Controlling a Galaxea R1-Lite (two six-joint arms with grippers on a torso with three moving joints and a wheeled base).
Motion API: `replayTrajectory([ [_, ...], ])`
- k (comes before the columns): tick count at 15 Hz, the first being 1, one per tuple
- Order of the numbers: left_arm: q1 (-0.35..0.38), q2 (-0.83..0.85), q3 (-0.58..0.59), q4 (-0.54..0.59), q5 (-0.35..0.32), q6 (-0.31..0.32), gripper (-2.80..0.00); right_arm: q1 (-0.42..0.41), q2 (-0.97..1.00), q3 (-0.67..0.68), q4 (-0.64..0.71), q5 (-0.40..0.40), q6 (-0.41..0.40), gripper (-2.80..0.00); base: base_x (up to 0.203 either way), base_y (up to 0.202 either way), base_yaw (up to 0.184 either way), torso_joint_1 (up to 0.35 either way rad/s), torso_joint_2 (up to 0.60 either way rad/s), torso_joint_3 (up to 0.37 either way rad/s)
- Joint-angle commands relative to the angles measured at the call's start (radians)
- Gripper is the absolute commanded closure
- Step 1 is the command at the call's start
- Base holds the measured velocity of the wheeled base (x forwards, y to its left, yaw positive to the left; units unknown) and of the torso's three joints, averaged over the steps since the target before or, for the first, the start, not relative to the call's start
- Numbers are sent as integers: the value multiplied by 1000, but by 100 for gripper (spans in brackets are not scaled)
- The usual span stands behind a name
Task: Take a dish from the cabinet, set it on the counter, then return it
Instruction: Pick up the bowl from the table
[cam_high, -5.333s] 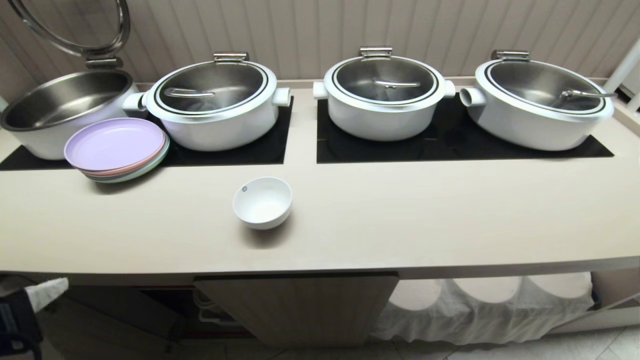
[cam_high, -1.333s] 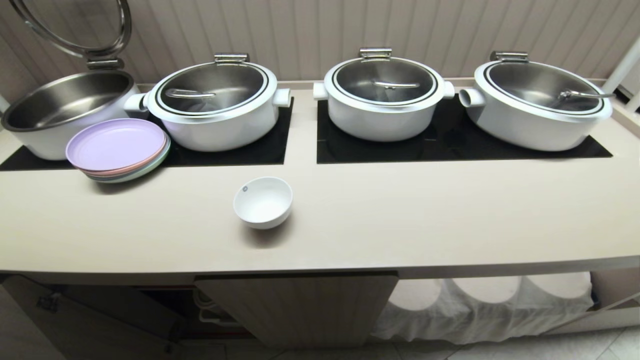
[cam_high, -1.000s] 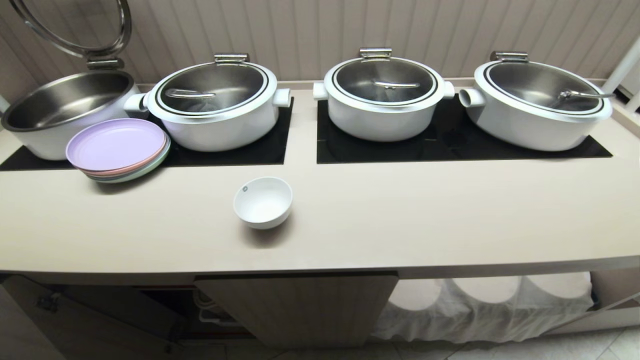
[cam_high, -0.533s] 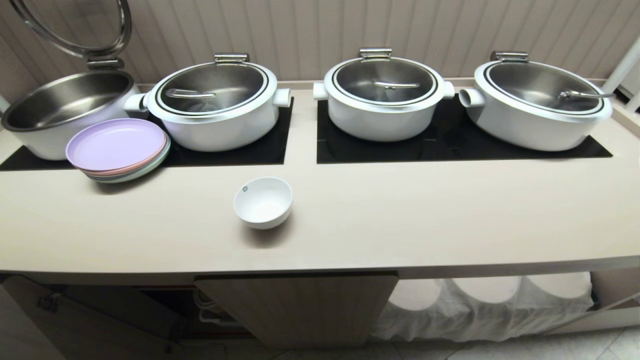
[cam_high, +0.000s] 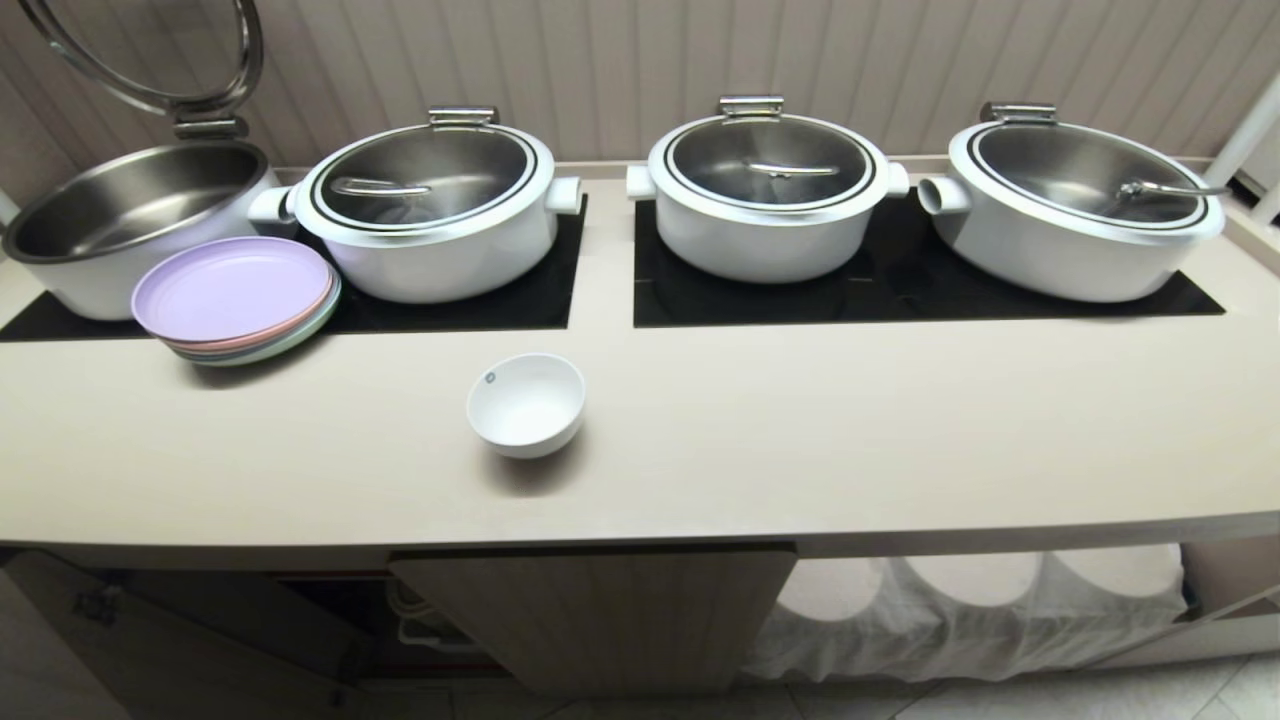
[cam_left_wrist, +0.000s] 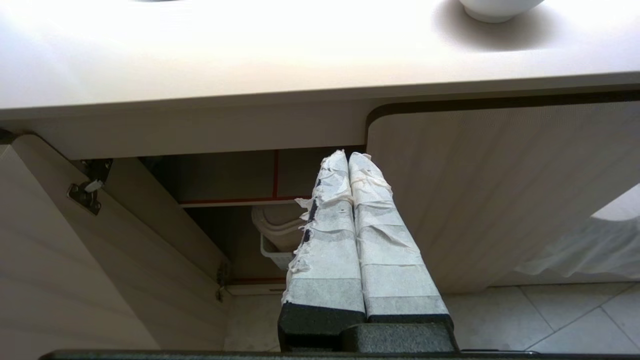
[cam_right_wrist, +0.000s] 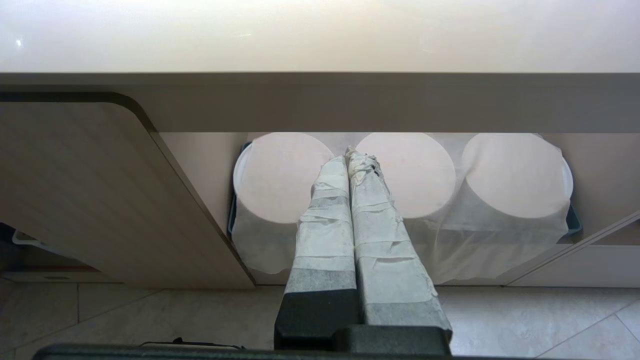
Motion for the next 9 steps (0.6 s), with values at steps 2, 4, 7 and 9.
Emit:
replayTrajectory([
  [2,0,0,2,-1,-3,14,0,0,0,0,0,0,-1,0,0,0,0,0,0,0],
  [4,0,0,2,-2,-3,30,0,0,0,0,0,0,0,0,0,0,0,0,0,0],
  [7,0,0,2,-5,-4,52,0,1,0,0,0,0,0,0,0,0,0,0,0,0],
  [9,0,0,5,-16,-4,50,0,0,0,0,0,0,0,0,0,0,0,0,0,0],
])
